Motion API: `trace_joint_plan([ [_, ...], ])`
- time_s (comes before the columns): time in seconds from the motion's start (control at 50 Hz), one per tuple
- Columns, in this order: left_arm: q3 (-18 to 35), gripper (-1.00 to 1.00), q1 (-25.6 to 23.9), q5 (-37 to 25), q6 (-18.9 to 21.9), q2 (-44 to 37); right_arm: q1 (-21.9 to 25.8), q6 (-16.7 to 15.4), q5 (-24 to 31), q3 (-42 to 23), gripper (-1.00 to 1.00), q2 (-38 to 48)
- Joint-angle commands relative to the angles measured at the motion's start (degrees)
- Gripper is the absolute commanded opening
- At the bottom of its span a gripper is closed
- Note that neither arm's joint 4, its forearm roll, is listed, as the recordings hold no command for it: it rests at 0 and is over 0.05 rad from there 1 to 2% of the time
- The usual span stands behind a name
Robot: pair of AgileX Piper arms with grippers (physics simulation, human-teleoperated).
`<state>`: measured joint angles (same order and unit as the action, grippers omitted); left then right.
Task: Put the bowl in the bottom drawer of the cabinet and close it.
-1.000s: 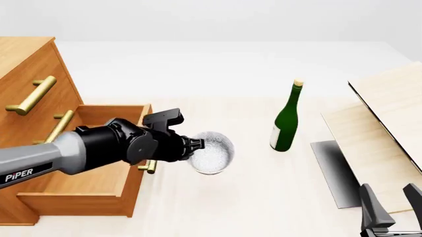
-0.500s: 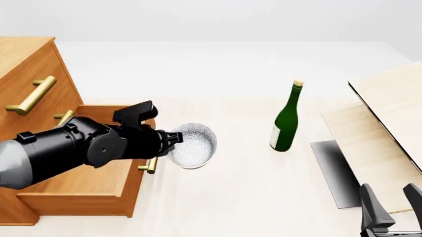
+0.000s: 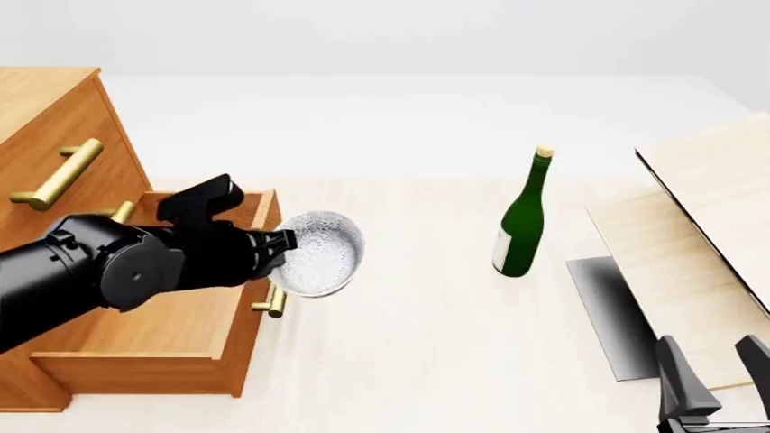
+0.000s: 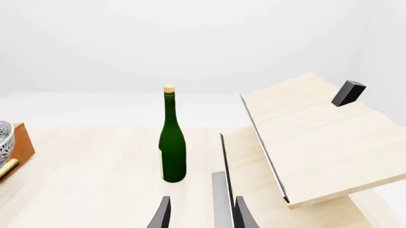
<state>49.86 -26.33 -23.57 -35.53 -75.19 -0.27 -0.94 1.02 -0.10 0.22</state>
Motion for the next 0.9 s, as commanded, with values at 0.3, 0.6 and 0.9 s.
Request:
trace_joint_plan([
  [0.3,-3.8,-1.00,12.4,-2.8,4.2,5.2,0.0,0.0,0.0,0.0,1.00,0.0],
  [0.6,-2.0,-1.00,18.2,-6.2,7.8,6.8,0.0,0.0,0.0,0.0,1.00,0.0],
  [0.9,-1.7,-1.00,21.5,-7.0,8.6,7.9,0.0,0.0,0.0,0.0,1.00,0.0],
])
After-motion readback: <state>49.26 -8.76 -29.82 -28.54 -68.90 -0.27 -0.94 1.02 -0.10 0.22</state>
